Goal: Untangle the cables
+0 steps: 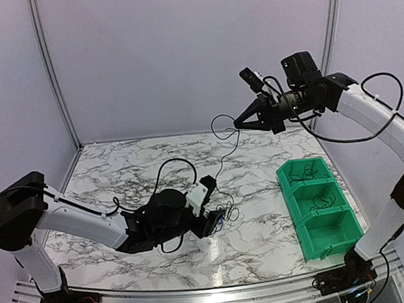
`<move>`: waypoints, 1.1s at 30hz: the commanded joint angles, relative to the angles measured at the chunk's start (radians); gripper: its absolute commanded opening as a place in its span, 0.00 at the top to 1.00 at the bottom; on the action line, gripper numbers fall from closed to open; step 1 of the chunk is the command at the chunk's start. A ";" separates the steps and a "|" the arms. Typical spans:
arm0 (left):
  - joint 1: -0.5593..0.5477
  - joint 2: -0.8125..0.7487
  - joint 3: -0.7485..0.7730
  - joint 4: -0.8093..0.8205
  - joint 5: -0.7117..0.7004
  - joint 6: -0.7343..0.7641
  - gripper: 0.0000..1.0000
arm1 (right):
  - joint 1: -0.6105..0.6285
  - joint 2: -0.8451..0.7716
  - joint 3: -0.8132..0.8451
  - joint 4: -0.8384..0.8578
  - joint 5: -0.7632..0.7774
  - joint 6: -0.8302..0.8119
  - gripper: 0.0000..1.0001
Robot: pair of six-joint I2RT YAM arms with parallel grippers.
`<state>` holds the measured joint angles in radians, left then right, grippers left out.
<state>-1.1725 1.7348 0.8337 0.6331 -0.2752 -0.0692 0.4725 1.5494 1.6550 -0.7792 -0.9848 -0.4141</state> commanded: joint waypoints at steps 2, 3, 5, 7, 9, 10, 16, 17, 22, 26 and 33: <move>-0.003 0.129 0.135 0.034 0.062 0.024 0.39 | -0.003 -0.002 0.038 0.005 0.011 0.011 1.00; -0.003 0.153 0.157 0.034 0.049 0.022 0.40 | -0.003 -0.003 0.039 0.005 0.011 0.011 1.00; -0.003 0.207 0.194 0.036 0.022 0.022 0.42 | -0.003 -0.008 0.042 0.001 0.014 0.012 1.00; -0.002 0.251 0.222 0.041 -0.001 0.025 0.49 | -0.003 -0.014 0.058 -0.006 0.015 0.013 1.00; -0.001 0.292 0.243 0.050 -0.002 0.031 0.57 | -0.019 -0.017 0.085 -0.011 -0.033 0.037 1.00; -0.001 0.311 0.251 0.055 0.001 0.032 0.60 | -0.036 -0.014 0.105 -0.010 -0.076 0.072 1.00; 0.001 0.408 0.285 0.062 0.004 0.027 0.73 | -0.179 0.018 0.351 0.022 -0.283 0.208 1.00; 0.003 0.414 0.279 0.062 0.004 0.018 0.74 | -0.238 0.001 0.372 0.110 -0.331 0.276 1.00; 0.012 0.401 0.222 0.065 0.001 -0.016 0.77 | -0.559 -0.138 0.097 1.455 -0.472 1.295 1.00; 0.011 0.352 0.183 0.075 0.007 -0.019 0.77 | -0.595 -0.142 0.110 1.227 -0.467 1.131 1.00; 0.011 0.202 0.130 0.075 0.031 0.001 0.77 | -0.616 -0.212 -0.059 1.150 -0.459 1.021 1.00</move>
<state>-1.1667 2.0544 0.9825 0.6811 -0.2611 -0.0788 -0.1287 1.3518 1.6440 0.3679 -1.4227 0.6167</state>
